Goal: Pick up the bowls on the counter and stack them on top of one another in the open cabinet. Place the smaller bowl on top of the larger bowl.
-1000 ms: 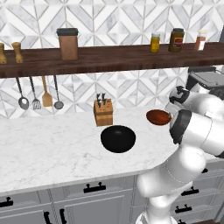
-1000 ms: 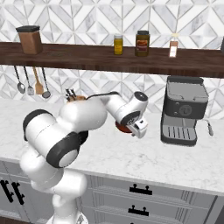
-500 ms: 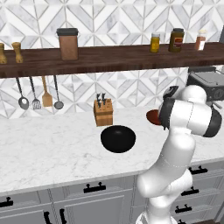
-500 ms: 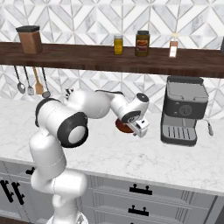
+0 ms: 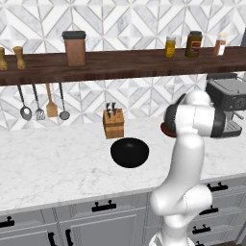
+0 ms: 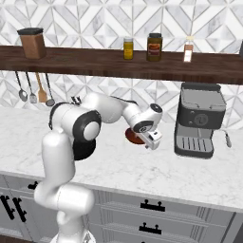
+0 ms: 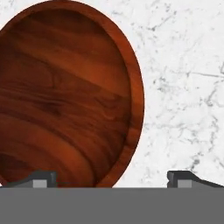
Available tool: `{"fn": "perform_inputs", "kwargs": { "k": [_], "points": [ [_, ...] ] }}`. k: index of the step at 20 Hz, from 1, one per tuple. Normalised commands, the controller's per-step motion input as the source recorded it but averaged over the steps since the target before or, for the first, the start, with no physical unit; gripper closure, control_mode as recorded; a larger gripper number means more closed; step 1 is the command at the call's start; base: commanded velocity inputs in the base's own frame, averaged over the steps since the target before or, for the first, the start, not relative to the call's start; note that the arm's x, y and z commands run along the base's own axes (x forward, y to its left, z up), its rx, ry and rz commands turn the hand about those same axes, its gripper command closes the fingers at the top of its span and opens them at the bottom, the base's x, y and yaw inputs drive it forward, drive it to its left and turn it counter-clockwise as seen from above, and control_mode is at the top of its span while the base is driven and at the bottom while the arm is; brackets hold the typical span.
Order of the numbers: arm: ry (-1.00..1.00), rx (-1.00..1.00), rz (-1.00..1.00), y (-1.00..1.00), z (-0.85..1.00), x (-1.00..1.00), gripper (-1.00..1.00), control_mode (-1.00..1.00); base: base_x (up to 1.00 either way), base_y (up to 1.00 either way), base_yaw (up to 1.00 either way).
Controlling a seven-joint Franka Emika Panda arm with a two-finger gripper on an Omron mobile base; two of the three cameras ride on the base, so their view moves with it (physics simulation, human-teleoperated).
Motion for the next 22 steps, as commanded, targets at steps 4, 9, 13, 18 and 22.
{"fn": "perform_inputs", "kwargs": {
  "k": [4,9,13,18,22],
  "points": [
    [0.06,0.02,0.0,0.0,-0.33,0.41,-1.0,-1.0,0.0,0.0,0.0],
    [0.05,0.01,0.0,0.0,-0.23,0.35,1.0,-1.0,0.0,0.0,0.0],
    [0.0,0.0,0.0,0.0,-0.06,0.11,1.0,-1.0,0.0,0.0,0.0],
    [-0.01,0.0,-0.01,0.0,0.01,-0.01,1.0,-1.0,0.0,0.0,0.0],
    [-0.12,0.0,-0.02,0.15,0.36,-0.56,1.0,-1.0,0.0,0.0,0.0]
  ]
}}
